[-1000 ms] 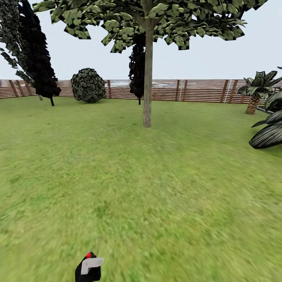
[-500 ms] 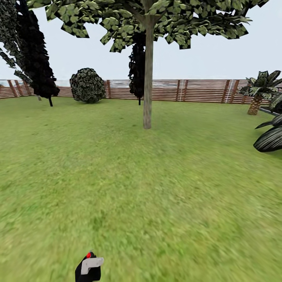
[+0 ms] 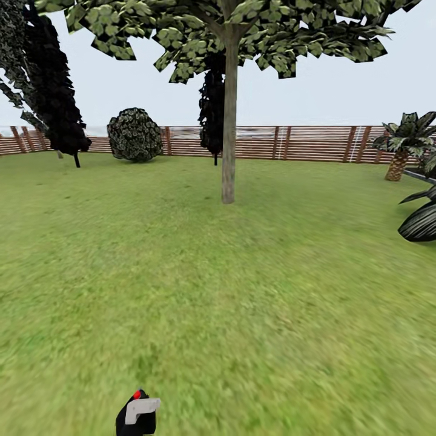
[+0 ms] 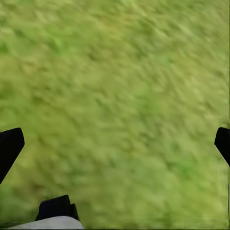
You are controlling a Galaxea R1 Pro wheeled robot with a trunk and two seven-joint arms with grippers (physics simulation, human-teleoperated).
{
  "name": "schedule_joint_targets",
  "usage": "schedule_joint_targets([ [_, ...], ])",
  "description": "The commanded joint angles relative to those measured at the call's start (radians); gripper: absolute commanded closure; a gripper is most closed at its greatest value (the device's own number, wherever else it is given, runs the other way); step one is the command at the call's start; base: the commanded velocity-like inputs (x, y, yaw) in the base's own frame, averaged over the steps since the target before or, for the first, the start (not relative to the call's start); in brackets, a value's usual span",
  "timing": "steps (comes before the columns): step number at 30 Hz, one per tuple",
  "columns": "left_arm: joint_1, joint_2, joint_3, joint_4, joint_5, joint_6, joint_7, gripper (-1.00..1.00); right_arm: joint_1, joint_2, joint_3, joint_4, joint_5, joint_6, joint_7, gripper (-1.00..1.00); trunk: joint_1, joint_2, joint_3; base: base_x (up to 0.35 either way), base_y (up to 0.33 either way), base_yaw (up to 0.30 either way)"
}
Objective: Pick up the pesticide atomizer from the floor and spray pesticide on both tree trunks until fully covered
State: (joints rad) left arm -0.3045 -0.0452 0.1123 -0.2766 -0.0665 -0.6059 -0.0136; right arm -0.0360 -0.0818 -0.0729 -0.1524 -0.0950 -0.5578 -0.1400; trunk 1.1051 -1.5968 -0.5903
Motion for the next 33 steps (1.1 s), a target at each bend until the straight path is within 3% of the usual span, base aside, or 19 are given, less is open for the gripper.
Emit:
schedule_joint_targets([
  [1, -0.001, -0.001, 0.007, 0.001, -0.007, -0.003, -0.001, 1.0, -0.001, 0.0, -0.001, 0.012, -0.008, -0.004, 0.004, -1.0, 0.001, 0.0, -0.001, 0.35, 0.0, 0.0],
  [11, -0.001, -0.001, 0.007, 0.001, -0.007, -0.003, -0.002, 1.0, -0.001, 0.0, -0.001, 0.139, -0.008, -0.004, 0.005, -1.0, 0.001, 0.0, -0.001, 0.35, 0.0, 0.0],
  [33, -0.001, 0.001, 0.007, 0.001, -0.007, -0.004, -0.002, 1.0, -0.001, 0.0, -0.001, 0.152, -0.008, -0.004, 0.005, -1.0, 0.001, 0.0, -0.001, 0.35, 0.0, 0.0],
])
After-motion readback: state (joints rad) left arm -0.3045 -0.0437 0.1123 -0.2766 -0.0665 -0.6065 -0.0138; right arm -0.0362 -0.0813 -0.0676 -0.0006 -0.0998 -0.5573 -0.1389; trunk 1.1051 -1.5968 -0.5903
